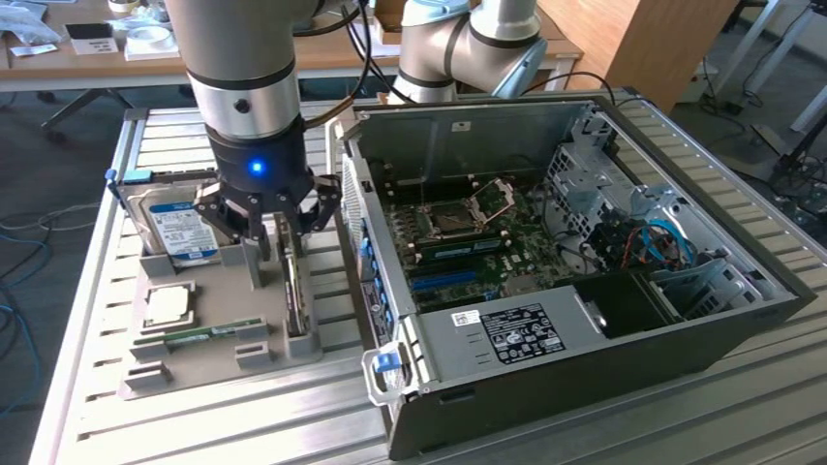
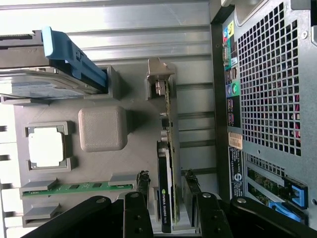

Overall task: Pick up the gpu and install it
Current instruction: 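Pick up the gpu and move the gpu toward the slot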

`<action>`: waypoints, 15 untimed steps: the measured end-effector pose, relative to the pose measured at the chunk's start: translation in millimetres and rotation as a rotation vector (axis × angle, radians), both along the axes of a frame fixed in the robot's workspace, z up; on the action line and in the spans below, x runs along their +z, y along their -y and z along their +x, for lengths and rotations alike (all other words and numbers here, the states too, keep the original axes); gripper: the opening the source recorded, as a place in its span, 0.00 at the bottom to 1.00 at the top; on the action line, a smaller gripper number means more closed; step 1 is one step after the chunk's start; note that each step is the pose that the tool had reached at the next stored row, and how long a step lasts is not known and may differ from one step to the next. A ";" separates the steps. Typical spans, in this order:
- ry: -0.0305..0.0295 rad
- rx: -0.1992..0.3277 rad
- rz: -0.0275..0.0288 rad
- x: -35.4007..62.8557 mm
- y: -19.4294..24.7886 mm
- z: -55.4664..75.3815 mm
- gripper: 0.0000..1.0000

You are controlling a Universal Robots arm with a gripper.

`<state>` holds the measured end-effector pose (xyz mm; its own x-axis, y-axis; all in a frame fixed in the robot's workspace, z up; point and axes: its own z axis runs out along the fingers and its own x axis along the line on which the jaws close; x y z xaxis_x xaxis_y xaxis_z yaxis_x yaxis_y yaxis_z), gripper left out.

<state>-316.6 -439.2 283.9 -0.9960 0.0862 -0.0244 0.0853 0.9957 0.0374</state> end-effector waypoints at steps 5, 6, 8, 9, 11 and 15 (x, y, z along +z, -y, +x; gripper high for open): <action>0.0004 0.000 0.0003 -1.2 0.0 0.0 0.42; 0.0002 0.000 0.0002 -1.8 0.0 0.0 0.42; 0.0001 0.000 0.0001 -3.7 0.0 0.0 0.42; 0.0001 0.000 0.0000 -4.5 0.0 0.0 0.42; 0.0000 0.000 0.0000 -6.4 0.0 0.0 0.42; 0.0000 0.000 0.0000 -7.5 0.4 0.0 0.42</action>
<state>-316.6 -439.6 276.3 -0.9960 0.0863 -0.0243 0.0854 0.9956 0.0374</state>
